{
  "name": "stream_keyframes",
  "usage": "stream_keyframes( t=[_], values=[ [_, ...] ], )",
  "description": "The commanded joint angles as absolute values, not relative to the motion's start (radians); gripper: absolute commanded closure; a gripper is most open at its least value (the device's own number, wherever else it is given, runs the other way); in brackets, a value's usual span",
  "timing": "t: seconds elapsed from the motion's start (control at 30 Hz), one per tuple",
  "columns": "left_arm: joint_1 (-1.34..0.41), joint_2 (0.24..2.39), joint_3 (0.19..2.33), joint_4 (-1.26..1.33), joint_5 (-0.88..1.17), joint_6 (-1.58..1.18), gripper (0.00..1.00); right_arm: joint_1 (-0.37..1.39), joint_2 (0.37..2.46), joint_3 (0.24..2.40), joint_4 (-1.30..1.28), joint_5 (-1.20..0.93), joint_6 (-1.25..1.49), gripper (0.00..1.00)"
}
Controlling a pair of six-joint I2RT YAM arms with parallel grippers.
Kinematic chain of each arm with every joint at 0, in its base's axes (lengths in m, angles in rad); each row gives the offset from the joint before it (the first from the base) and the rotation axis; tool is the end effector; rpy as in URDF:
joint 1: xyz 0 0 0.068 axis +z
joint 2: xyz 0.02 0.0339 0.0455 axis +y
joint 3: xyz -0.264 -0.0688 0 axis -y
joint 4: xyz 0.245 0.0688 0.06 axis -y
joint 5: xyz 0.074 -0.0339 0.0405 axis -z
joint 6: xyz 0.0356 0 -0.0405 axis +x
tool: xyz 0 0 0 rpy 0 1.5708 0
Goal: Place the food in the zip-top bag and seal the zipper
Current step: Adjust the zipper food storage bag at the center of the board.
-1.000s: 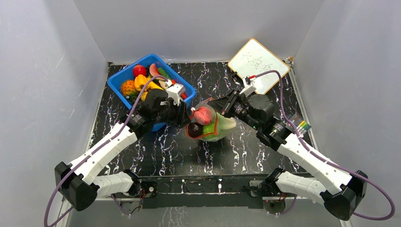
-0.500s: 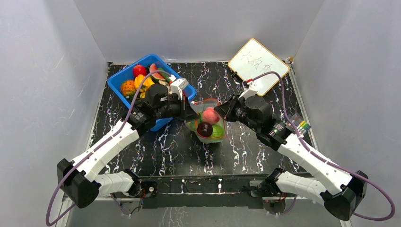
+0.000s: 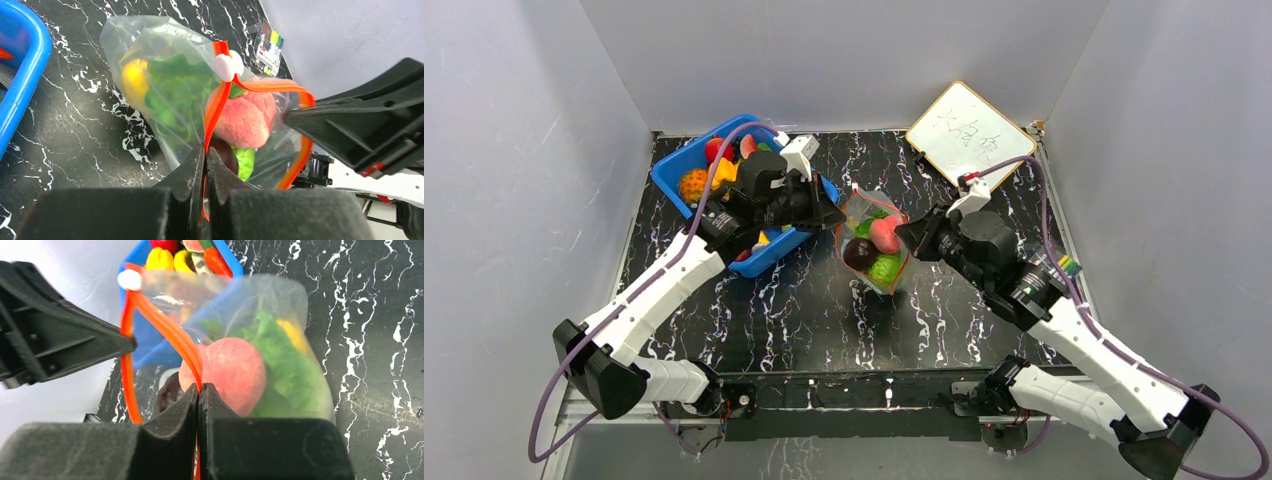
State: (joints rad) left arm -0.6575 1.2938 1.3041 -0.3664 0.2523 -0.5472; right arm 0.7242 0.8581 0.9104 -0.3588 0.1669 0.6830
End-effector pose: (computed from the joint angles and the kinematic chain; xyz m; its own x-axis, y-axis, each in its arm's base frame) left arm 0.2272 -0.1866 0.3921 -0.6399 -0.1424 -0.7551 0.5200 0.6433 -0.5620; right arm 0.1484 0.1234 0.3530 -0.5128 0.3773 -0.7712 -0.2721 0.7805 0.5628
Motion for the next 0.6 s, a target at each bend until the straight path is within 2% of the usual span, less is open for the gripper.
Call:
stream_keyframes(
  t=[0.0,0.1,0.17,0.37,0.57],
  values=[
    [-0.655,1.239,1.372,-0.335,0.301,-0.589,1.0,0.728,0.912,0.907,-0.332,0.181,0.702,1.0],
    [-0.655,1.243,1.33,-0.184,0.466,-0.676,1.0,0.727,0.891,0.867,-0.26,0.211,0.716,1.0],
    [-0.655,1.261,1.305,-0.143,0.497,-0.711,1.0,0.726,0.889,0.889,-0.224,0.176,0.72,1.0],
    [-0.654,1.302,1.316,-0.274,0.401,-0.628,1.0,0.727,0.887,0.927,-0.19,0.121,0.727,1.0],
    [-0.653,1.32,1.34,-0.352,0.292,-0.579,1.0,0.727,0.871,0.974,-0.304,0.072,0.654,1.0]
  ],
)
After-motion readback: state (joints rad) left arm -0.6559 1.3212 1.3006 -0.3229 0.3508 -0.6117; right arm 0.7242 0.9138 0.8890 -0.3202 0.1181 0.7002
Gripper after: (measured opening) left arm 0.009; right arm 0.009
